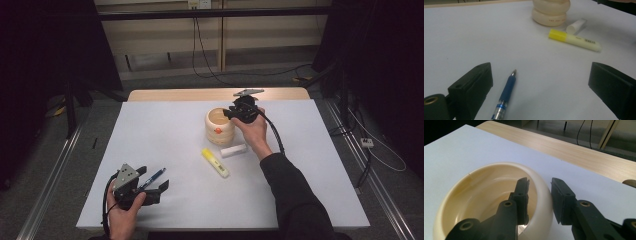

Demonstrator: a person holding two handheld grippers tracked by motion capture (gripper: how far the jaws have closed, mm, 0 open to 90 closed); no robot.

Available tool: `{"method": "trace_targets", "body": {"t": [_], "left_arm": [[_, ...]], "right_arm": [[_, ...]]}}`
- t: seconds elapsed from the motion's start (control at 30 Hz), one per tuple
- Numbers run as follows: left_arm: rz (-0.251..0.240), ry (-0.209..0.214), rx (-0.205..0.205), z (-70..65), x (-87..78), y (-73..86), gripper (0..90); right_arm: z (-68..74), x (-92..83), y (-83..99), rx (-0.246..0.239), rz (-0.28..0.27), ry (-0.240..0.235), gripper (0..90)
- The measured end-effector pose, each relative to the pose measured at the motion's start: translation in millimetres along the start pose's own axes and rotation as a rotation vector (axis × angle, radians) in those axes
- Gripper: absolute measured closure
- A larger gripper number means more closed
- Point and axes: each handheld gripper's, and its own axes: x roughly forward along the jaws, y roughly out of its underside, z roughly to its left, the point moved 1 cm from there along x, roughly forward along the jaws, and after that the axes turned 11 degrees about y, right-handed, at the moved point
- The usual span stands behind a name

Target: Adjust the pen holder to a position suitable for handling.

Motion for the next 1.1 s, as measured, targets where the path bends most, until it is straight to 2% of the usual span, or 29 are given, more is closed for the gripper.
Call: {"method": "trace_targets", "body": {"t": [0.17,0.33,0.5,0.67,0.83,0.9,1.03,1.1], "left_arm": [[-0.003,0.000,-0.006,0.3,-0.1,0.2,5.6],[0.001,0.001,-0.004,0.5,0.1,0.4,5.6],[-0.001,0.003,-0.006,0.8,-0.4,0.4,5.6],[-0.002,-0.001,-0.005,0.4,-0.1,0.2,5.6],[-0.001,-0.002,-0.006,0.4,0.0,0.3,5.6],[0.002,-0.001,-0.003,0.6,-0.1,0.4,5.6],[0.003,-0.002,-0.002,0.6,-0.1,0.4,5.6],[0.004,-0.002,-0.002,0.8,0.0,0.4,5.6]], "right_arm": [[-1.5,1.7,-0.2,-0.003,-0.021,-0.022,71.7],[-2.5,2.0,0.5,0.004,-0.014,-0.023,68.6],[-1.1,-2.9,-1.2,-0.003,-0.022,-0.032,58.5],[-2.4,-12.6,-2.4,0.006,-0.053,-0.040,43.8],[-7.7,-23.2,2.2,0.022,-0.052,-0.051,28.8],[-11.0,-28.7,4.8,0.034,-0.067,-0.051,27.1],[-18.2,-40.3,9.4,0.038,-0.080,-0.045,18.3],[-20.7,-45.5,12.2,0.041,-0.087,-0.043,17.7]]}}
